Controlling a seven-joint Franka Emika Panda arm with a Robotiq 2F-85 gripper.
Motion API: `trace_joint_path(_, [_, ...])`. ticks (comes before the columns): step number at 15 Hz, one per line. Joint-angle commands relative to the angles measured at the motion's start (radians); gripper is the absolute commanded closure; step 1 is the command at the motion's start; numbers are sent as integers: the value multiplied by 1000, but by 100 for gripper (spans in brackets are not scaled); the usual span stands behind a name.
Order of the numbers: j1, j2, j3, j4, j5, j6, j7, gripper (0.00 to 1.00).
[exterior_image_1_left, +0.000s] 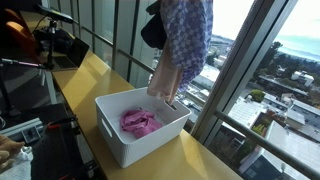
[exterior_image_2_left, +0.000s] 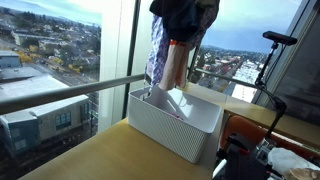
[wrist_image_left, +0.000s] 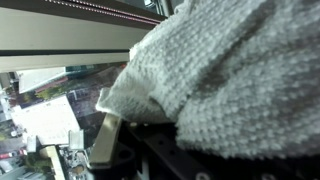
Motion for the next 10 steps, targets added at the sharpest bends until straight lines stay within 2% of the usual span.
trace_joint_path(1, [40,21,1,33,2,-28,38,100])
trace_joint_path(10, [22,66,4,40,28,-47,120,100])
